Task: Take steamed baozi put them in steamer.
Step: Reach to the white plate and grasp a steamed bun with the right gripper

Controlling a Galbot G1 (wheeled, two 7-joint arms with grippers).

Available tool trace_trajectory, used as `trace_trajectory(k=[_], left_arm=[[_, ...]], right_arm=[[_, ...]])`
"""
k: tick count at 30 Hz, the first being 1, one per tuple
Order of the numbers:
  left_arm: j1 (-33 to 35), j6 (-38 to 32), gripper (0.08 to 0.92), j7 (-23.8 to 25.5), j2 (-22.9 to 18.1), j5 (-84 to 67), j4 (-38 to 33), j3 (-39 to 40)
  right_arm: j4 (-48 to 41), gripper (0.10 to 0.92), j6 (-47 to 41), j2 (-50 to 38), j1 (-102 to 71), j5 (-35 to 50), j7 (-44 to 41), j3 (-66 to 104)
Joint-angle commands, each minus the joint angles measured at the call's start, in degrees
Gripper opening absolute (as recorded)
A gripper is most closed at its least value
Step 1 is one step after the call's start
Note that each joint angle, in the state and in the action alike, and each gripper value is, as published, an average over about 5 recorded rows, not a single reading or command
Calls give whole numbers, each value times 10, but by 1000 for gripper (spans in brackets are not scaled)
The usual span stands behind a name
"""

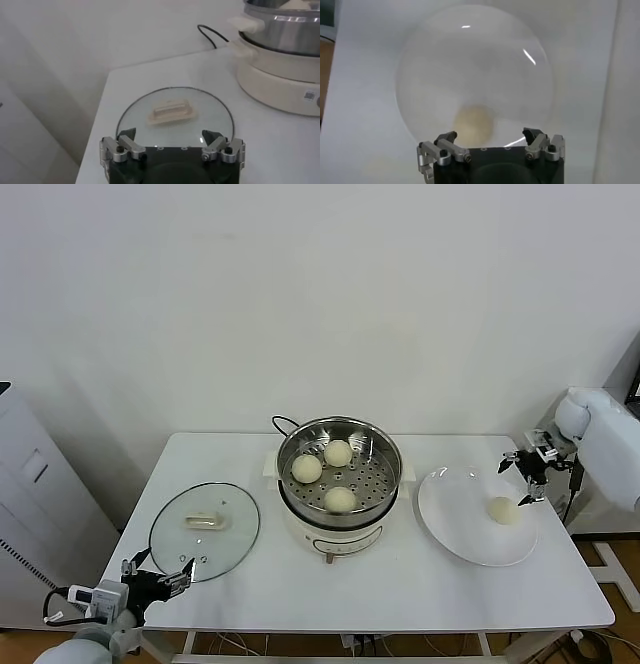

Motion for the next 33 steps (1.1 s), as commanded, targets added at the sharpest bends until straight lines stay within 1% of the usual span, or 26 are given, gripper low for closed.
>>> trace_trajectory(k=[1, 11, 14, 20, 28, 30, 33], left_arm=[[-1, 1, 823, 0, 0, 0, -1, 1], [1, 1, 823, 0, -1, 0, -1, 2], [1, 1, 823, 0, -2, 0, -2, 2], [2, 1, 823, 0, -2, 0, -2, 2], [2, 1, 823, 0, -2, 0, -5, 4], [2, 1, 823, 0, -2, 0, -5, 3], [3, 1, 823, 0, -3, 0, -6, 2]], right_arm=[[-49, 823, 6, 27, -48, -55, 22, 67], [-68, 822, -1, 41, -60, -84, 38, 86], [-72, 806, -3, 42, -62, -89, 39, 90], [-74, 717, -9, 42, -69, -100, 45, 101], [-74, 522, -11, 43, -74, -102, 55, 122], [-73, 497, -12, 44, -72, -98, 54, 121], [-66, 486, -15, 41, -64, -88, 52, 110]])
